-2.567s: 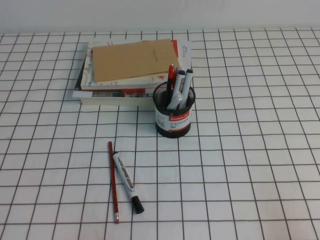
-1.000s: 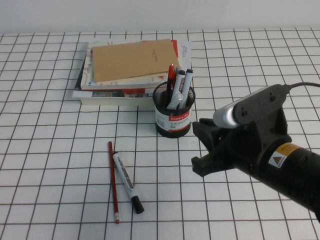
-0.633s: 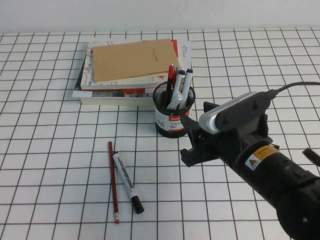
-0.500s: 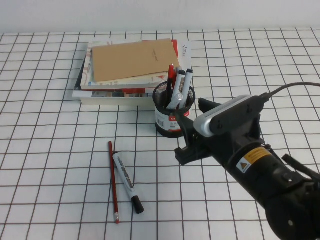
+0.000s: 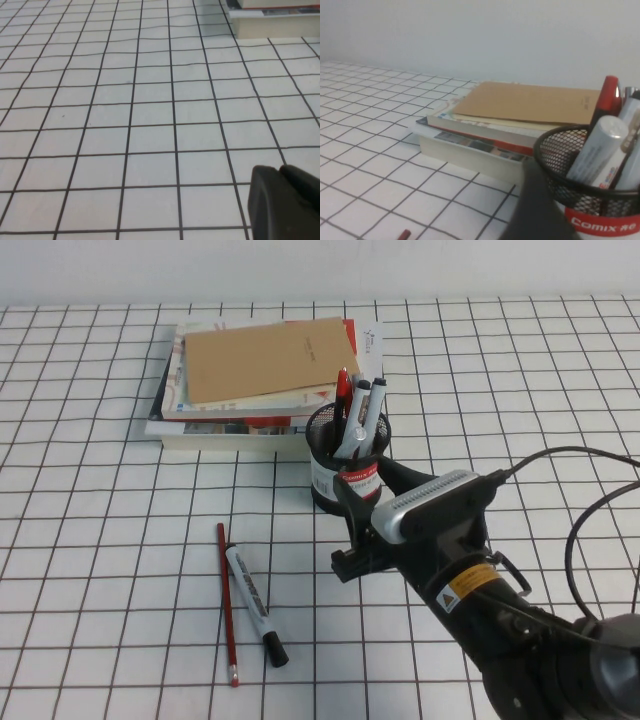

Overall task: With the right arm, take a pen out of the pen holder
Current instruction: 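Take a marker out of the pen holder and lay it on the table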

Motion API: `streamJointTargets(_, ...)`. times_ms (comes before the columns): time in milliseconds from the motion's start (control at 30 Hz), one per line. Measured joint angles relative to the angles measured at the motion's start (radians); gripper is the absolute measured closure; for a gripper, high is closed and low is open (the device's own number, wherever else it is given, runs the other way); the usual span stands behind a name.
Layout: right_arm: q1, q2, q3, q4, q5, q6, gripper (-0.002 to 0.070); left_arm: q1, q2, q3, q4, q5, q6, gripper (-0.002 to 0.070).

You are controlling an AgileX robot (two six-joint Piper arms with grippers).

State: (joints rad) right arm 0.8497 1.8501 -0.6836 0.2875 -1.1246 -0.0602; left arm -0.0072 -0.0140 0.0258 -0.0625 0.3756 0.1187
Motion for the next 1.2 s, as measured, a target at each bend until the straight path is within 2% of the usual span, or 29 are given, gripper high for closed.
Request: streamJointTargets(1200, -0.070, 0.191, -0.259, 0.018, -0.015, 0.008, 0.0303, 0.000, 0.000, 0.000, 0.000, 0.000, 0.000, 0.0680)
